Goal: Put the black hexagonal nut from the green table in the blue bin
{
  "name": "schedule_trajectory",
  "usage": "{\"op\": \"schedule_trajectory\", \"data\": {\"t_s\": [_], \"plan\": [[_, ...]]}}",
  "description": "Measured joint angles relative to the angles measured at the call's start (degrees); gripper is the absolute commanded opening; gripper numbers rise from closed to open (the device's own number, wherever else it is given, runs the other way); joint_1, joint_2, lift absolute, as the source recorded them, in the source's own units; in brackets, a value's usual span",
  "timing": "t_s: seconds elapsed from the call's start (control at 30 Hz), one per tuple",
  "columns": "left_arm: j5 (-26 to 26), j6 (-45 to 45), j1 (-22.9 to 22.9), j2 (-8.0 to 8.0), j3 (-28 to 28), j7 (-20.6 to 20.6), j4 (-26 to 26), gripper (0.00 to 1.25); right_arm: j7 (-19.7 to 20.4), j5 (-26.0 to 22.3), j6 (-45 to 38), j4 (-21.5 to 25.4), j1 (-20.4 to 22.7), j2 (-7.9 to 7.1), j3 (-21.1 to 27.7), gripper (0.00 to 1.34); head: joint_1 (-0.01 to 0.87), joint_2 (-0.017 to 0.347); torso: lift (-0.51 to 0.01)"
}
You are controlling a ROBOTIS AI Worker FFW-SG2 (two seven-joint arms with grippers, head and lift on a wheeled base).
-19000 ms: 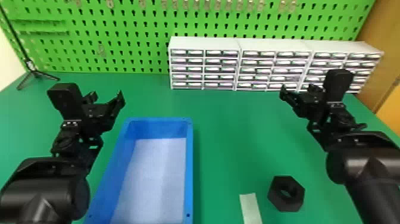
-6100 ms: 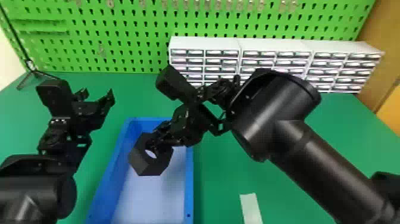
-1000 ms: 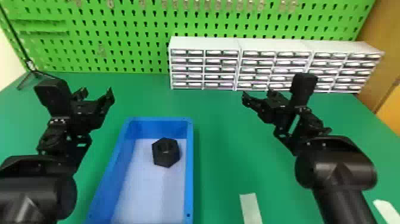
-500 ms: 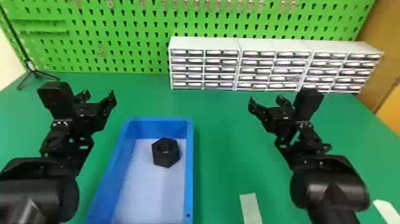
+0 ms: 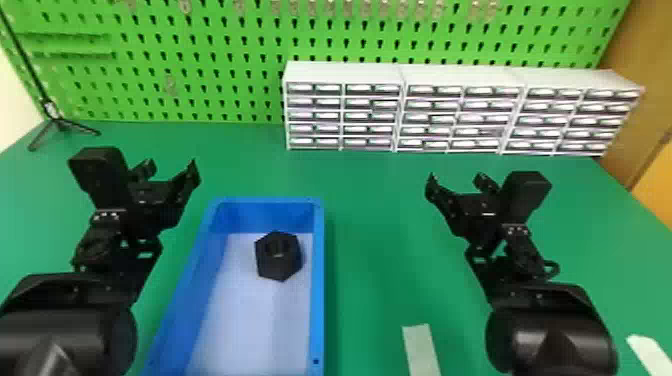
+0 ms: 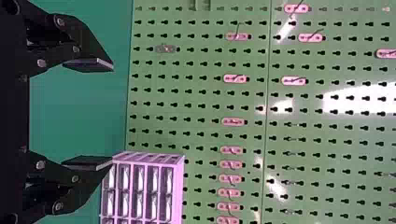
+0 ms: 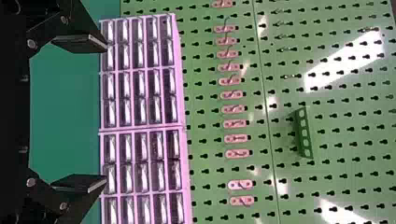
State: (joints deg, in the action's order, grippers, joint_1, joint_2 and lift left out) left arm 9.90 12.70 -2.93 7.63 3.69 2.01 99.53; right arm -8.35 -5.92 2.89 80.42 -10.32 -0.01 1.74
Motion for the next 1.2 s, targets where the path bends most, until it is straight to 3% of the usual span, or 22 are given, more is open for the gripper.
{"op": "schedule_trajectory", "data": {"t_s": [1.2], "plan": [[0.26, -0.67, -0.99, -0.10, -0.10, 0.01, -0.13, 0.76, 0.01, 0.34, -2.47, 0.09, 0.00, -0.07, -0.28, 1.04, 0.686, 0.028, -0.096]]}}
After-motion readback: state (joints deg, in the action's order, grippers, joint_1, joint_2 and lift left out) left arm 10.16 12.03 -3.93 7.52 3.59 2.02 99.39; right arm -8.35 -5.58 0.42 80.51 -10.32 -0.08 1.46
